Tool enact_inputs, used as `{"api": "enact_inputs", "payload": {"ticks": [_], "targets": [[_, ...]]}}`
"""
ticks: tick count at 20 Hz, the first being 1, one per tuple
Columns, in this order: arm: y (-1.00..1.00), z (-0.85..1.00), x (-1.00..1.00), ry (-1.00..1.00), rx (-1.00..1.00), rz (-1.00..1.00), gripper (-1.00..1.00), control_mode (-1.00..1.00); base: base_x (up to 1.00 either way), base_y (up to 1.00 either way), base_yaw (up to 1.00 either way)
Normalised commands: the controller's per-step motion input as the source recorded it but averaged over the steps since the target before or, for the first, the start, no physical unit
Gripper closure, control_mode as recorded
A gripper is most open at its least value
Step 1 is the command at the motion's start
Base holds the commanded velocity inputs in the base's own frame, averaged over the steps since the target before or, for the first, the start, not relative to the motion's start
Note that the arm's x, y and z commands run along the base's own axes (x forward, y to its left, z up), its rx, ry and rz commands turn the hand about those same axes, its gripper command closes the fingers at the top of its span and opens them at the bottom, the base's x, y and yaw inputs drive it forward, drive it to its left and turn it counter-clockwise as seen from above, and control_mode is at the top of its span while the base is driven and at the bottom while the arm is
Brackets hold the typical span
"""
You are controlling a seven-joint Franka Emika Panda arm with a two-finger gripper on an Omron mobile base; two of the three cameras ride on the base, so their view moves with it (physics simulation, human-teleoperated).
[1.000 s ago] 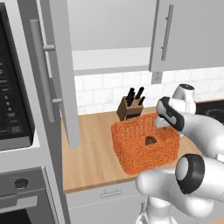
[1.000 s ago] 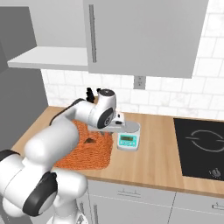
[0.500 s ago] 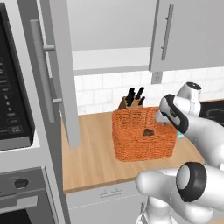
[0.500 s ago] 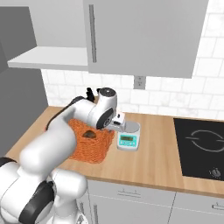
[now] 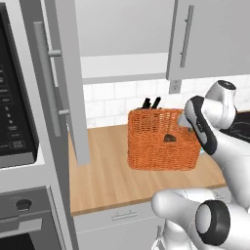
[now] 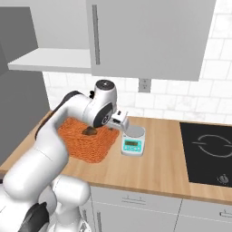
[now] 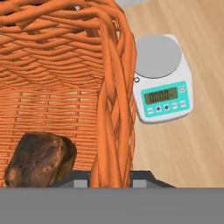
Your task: Open the cabinet, pick up the bread from the cabinet and place it in the basket. Then move the basket to the dining counter.
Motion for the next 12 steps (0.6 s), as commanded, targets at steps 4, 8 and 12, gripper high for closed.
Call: {"api": "enact_inputs", "payload": {"ticks": [4,8,12], "targets": [[0.00,0.66,-0.57,-0.08,0.00,-0.07,1.00,-1.00,0.00,0.00,0.00],[-0.05,0.48,-0.60,-0.12,0.00,-0.04,1.00,-1.00,0.00,0.00,0.00],[-0.04,0.29,-0.52,-0.10,0.00,-0.04,1.00,-1.00,0.00,0.00,0.00]]}}
